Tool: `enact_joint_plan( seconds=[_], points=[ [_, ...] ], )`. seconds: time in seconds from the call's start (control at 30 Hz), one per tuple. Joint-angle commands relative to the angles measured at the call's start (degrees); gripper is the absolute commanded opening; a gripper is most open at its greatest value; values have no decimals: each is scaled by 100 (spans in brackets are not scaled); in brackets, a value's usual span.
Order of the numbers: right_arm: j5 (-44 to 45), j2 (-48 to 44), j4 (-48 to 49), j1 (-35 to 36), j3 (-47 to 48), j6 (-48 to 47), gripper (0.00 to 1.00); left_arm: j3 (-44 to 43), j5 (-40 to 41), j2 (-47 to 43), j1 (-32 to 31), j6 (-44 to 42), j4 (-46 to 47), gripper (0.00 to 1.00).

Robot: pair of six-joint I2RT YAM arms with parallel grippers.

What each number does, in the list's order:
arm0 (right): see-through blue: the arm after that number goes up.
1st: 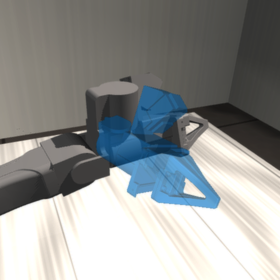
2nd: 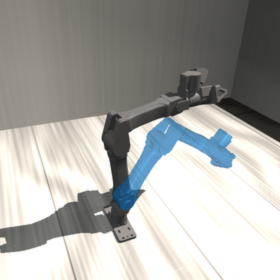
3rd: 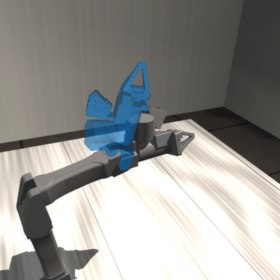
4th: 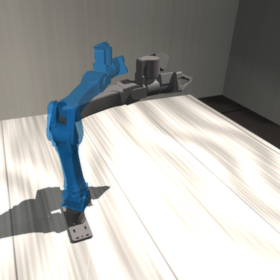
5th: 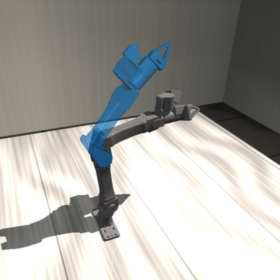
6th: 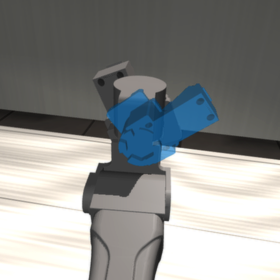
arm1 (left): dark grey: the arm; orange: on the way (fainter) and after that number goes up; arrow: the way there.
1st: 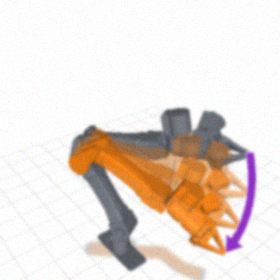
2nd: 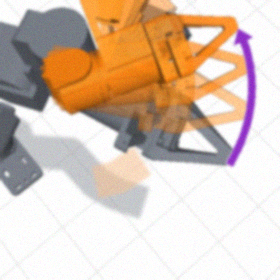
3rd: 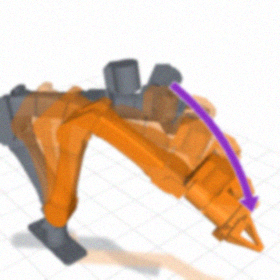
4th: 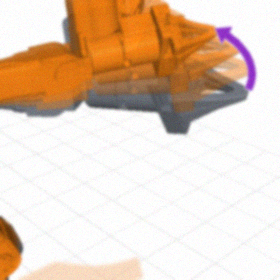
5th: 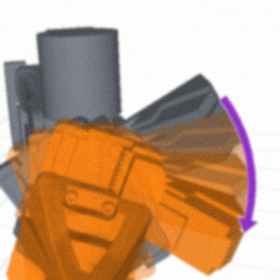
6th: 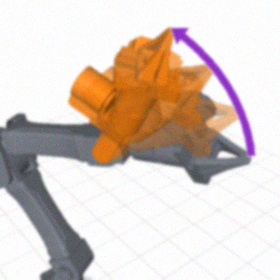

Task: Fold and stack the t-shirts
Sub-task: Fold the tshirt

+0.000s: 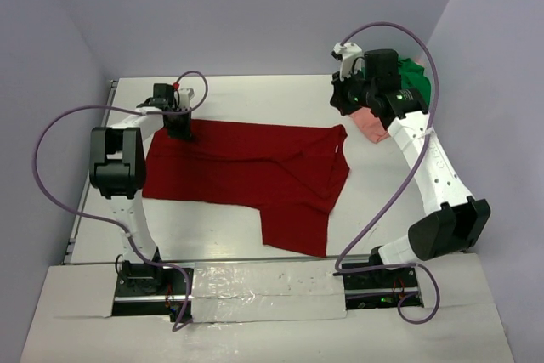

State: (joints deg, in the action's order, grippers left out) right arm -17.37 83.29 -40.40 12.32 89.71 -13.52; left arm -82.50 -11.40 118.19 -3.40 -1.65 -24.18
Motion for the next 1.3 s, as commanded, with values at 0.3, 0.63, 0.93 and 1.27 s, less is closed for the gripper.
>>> enact_joint_plan(
  seconds=[0.3, 0.63, 0.93, 1.27],
  points=[
    [14, -717, 15, -168, -709, 69, 0, -117, 700, 477, 23, 490, 810, 0],
    [-626, 71, 533, -168, -1632, 104, 0, 647, -133, -1024, -152, 306, 1302, 73],
    [-1041, 1716, 612, 60, -1386, 156, 0, 1078, -1075, -2853, -144, -169, 1021, 82],
    [-541, 2710, 630, 148, -991, 446, 0, 1578, -855, -4057, 58, -512, 678, 82]
  ],
)
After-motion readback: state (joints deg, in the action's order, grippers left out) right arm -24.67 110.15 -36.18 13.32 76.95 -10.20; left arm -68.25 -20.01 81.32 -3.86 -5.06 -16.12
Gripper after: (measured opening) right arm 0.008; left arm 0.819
